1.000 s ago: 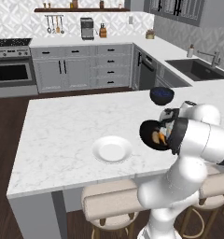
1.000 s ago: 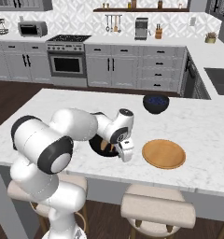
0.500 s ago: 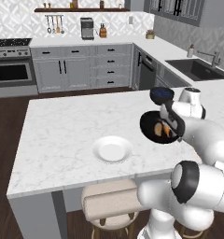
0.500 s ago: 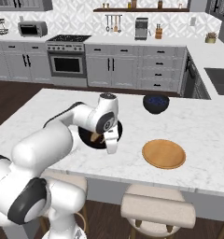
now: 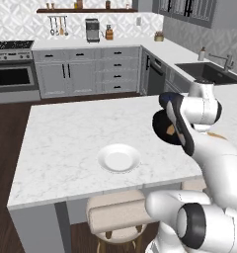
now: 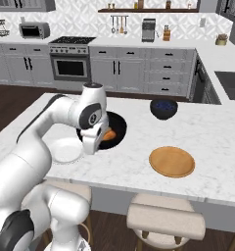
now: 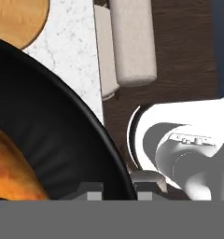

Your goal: Pick the chicken drumstick and sweet potato from their plates and place them in the bowl. Then put the bowl in the fridge.

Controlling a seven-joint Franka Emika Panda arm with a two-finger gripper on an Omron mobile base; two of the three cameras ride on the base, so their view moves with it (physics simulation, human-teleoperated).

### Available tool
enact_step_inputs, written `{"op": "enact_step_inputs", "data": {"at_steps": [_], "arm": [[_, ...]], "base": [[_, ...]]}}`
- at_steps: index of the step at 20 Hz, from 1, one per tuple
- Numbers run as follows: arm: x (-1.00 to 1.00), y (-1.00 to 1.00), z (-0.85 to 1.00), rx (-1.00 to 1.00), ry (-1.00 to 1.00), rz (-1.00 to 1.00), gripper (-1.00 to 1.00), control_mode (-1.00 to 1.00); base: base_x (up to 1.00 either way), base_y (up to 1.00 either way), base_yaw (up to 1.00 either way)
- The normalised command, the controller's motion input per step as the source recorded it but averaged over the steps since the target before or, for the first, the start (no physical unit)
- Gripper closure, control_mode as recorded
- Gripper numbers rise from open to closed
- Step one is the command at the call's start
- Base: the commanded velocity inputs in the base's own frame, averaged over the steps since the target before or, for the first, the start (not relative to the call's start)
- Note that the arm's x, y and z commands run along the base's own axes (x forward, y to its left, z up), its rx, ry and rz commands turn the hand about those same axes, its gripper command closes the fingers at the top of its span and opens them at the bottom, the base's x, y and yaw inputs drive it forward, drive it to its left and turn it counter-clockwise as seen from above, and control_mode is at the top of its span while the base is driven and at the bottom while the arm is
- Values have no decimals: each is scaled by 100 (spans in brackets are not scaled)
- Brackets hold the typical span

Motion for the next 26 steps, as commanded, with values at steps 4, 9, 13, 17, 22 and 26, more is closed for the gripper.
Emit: {"op": "enact_step_inputs", "data": {"at_steps": [4, 9, 13, 17, 22, 26], "arm": [[-54, 11, 76, 0, 2, -21, 100, -100], [-75, 8, 62, 0, -1, -1, 100, -100], [0, 0, 0, 0, 0, 0, 100, 100], [0, 0, 0, 0, 0, 0, 100, 100], [0, 0, 0, 0, 0, 0, 100, 100], [0, 0, 0, 0, 0, 0, 100, 100]], "base": [[0, 0, 0], [0, 0, 0], [-100, 15, 2], [-100, 87, 10], [-40, 100, 34], [0, 100, 55]]}}
